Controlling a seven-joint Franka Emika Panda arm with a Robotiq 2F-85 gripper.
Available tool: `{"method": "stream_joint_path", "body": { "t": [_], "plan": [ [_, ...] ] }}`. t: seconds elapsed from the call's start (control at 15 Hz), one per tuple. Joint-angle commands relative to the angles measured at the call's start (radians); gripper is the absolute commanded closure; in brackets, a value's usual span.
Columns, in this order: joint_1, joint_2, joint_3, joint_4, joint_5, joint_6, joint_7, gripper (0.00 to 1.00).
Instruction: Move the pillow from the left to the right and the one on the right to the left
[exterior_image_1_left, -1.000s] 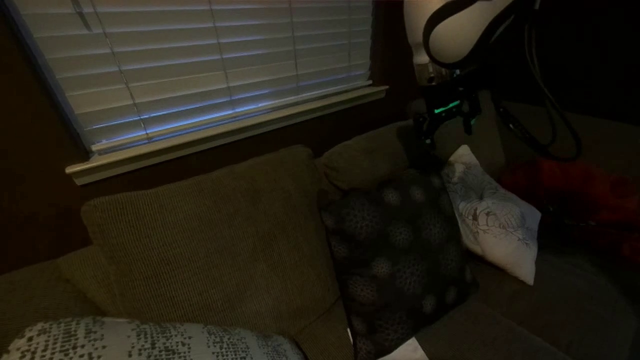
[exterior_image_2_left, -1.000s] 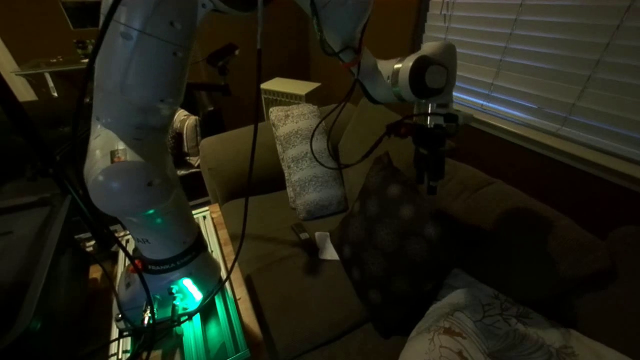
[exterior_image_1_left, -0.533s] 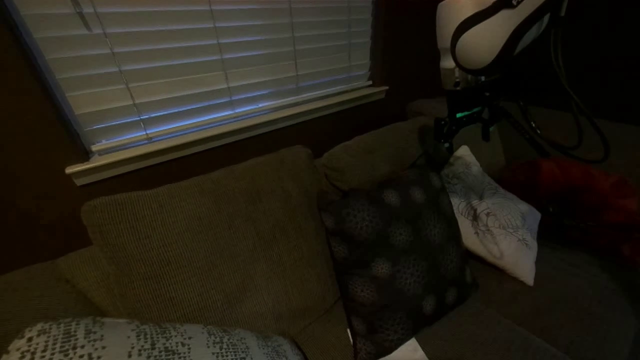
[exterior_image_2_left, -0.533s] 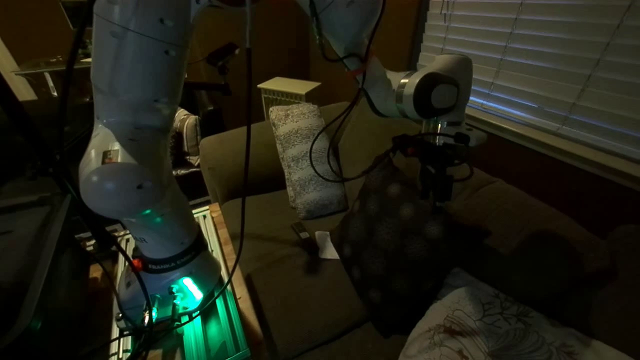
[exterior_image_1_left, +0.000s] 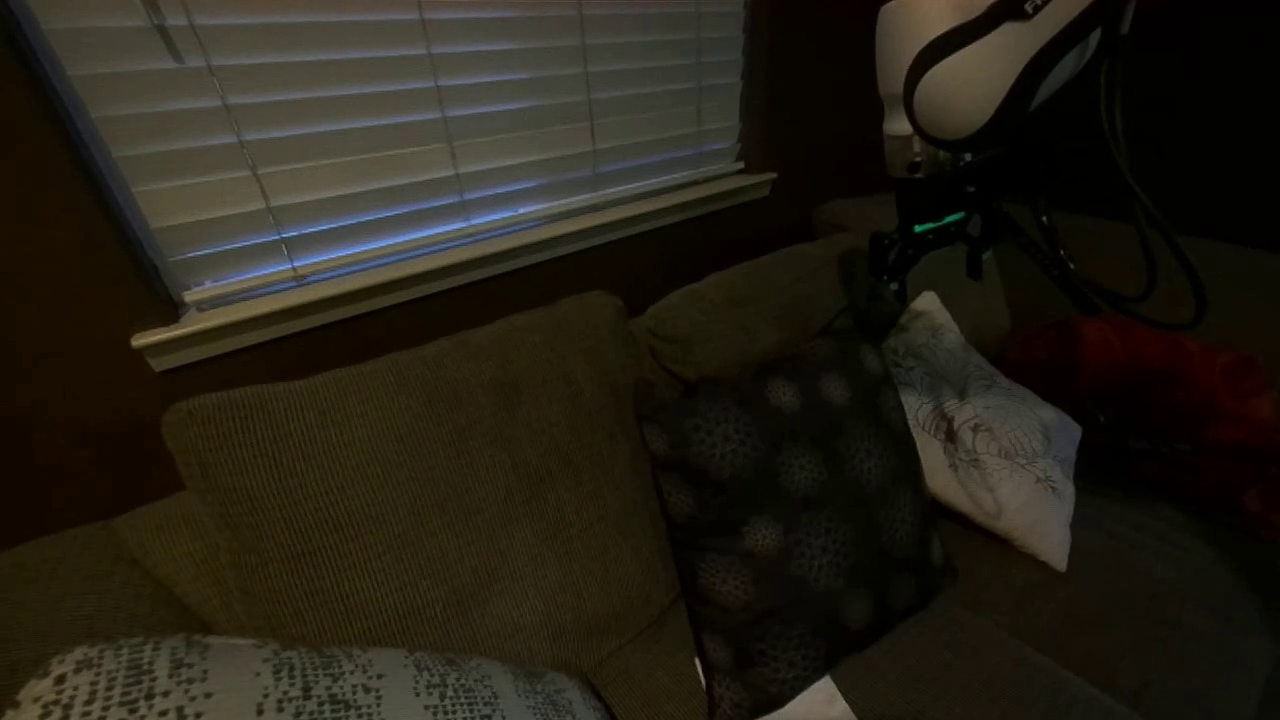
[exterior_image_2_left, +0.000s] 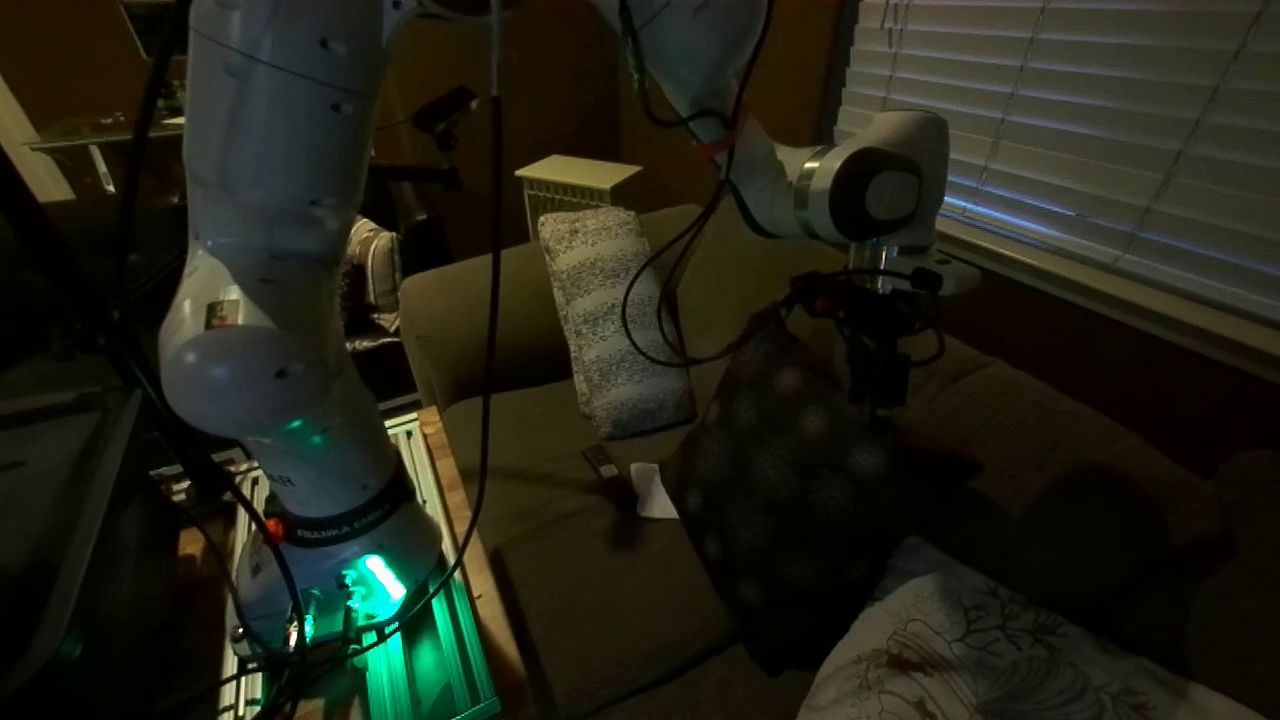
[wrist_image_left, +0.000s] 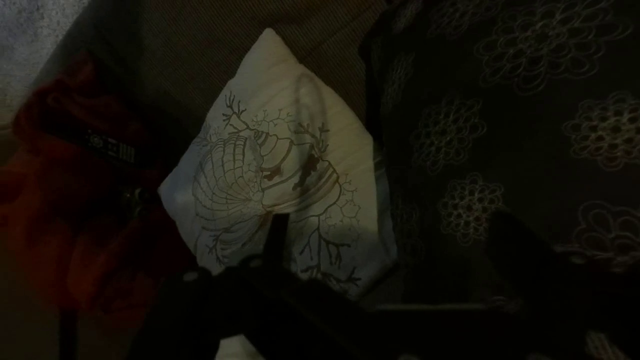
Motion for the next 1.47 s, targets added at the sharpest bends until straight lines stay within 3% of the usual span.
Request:
{"method": "stream_joint_path", "body": {
  "t": [0.0, 0.47, 0.67, 0.87, 1.0, 1.07, 1.4],
  "plan": [
    [-0.02, 0.035, -0.044, 0.037, 0.022, 0.012, 0.044, 0.0],
    [-0.094, 0.082, -0.129, 0.079, 0.017, 0.122, 0.081, 0.0],
    [-0.114, 0.124, -0.16, 0.093, -0.022, 0.254, 0.024, 0.0],
    [-0.151, 0.161, -0.155, 0.104, 0.016, 0.351, -0.083, 0.0],
    [-0.202, 0.177, -0.116, 0.111, 0.093, 0.405, -0.177, 0.0],
    [-0.134, 0.157, -0.177, 0.082, 0.059, 0.37, -0.11, 0.0],
    [-0.166, 0.175, -0.157, 0.098, 0.099, 0.396, -0.17, 0.0]
  ]
}}
